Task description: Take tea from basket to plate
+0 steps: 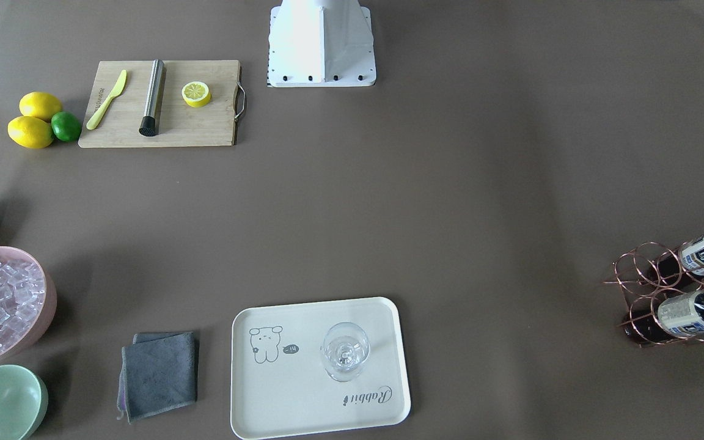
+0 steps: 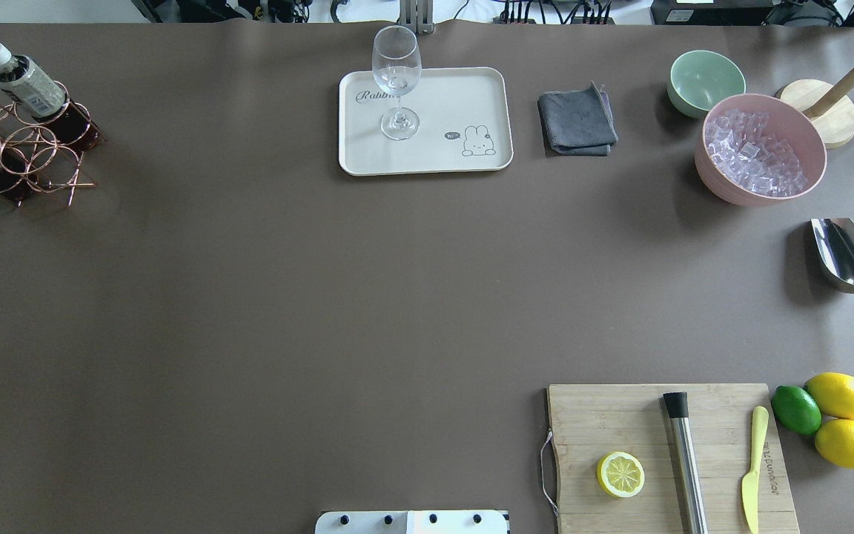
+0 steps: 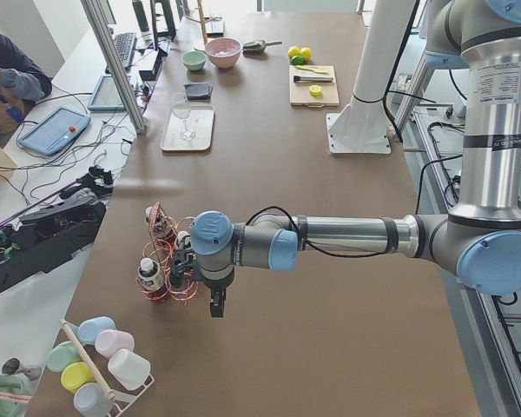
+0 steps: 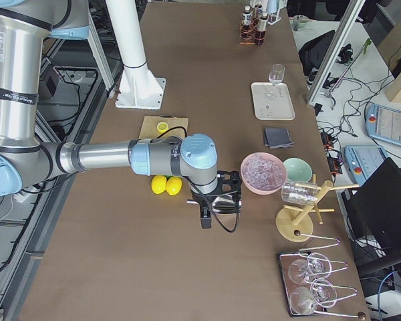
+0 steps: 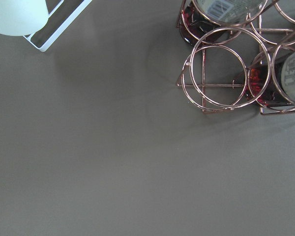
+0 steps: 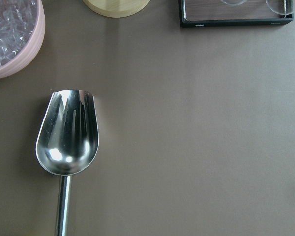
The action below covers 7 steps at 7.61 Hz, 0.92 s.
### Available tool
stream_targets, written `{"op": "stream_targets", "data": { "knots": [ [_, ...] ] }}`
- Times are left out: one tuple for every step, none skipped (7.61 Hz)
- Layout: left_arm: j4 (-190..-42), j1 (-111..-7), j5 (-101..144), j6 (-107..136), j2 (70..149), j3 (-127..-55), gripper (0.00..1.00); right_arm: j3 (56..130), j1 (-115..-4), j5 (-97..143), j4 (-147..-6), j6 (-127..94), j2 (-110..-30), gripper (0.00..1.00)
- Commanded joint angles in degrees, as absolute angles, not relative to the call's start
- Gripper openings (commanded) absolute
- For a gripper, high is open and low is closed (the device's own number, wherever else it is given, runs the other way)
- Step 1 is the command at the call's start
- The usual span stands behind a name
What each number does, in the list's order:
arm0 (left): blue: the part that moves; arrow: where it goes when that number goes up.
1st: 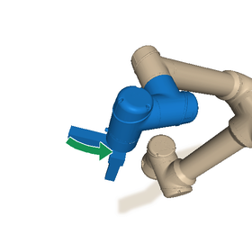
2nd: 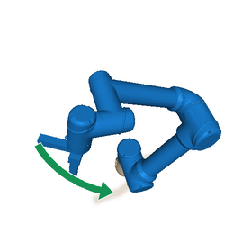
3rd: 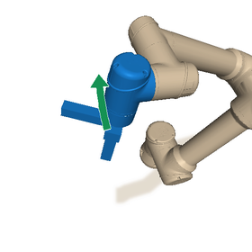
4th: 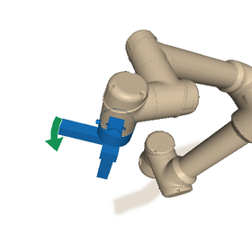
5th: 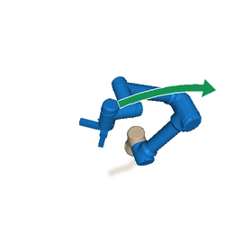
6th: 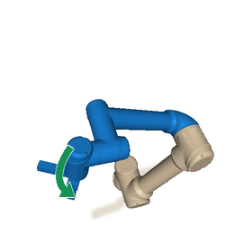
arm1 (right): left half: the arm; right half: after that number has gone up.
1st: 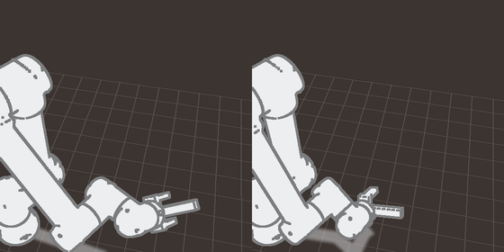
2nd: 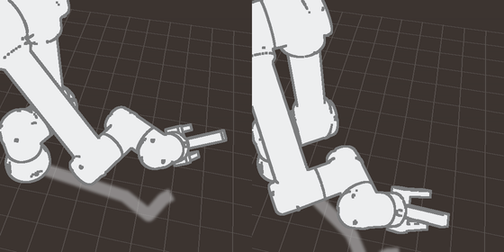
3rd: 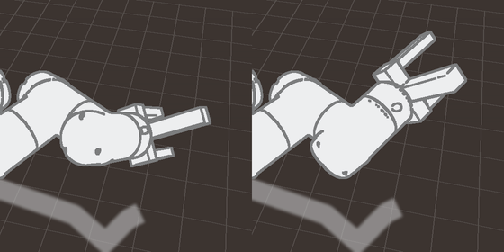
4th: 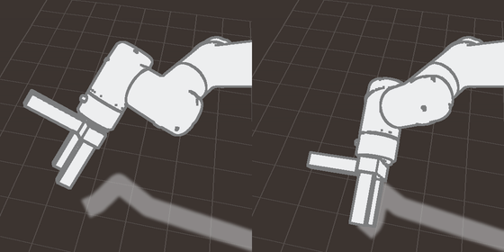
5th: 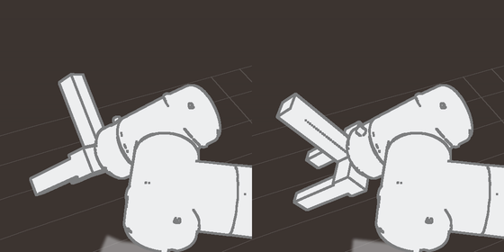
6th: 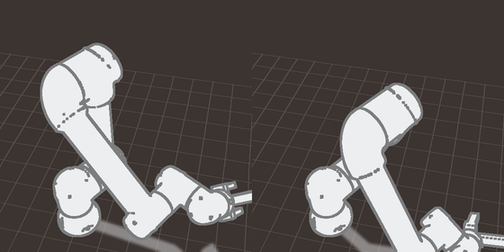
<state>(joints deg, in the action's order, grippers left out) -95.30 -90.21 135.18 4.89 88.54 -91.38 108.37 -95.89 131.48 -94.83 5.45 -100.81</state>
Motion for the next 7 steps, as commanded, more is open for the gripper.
{"op": "stream_targets", "data": {
  "knots": [
    [-95.3, -90.3, 135.2, 5.0, 88.5, -91.7, 0.99, 108.3, -96.2, 131.5, -94.8, 5.4, -100.8, 1.0],
    [-95.3, -90.3, 135.2, 4.9, 88.5, -91.9, 0.99, 108.3, -96.2, 131.5, -94.8, 5.4, -100.8, 1.0],
    [-95.2, -90.3, 135.2, 5.0, 88.5, -91.9, 0.99, 108.3, -96.2, 131.5, -94.8, 5.4, -100.8, 1.0],
    [-95.3, -90.4, 135.3, 5.0, 88.5, -92.0, 0.99, 108.3, -96.2, 131.5, -94.8, 5.4, -100.8, 1.0],
    [-95.2, -90.4, 135.4, 4.9, 88.5, -92.9, 0.99, 108.2, -96.4, 131.5, -94.8, 5.4, -100.8, 1.0],
    [-95.1, -90.4, 135.4, 4.9, 88.5, -93.3, 0.99, 108.3, -96.8, 131.5, -94.8, 5.4, -100.8, 1.0],
    [-95.1, -90.4, 135.2, 5.0, 88.5, -93.3, 0.99, 108.3, -96.9, 131.5, -94.8, 5.4, -100.8, 1.0]
  ]
}}
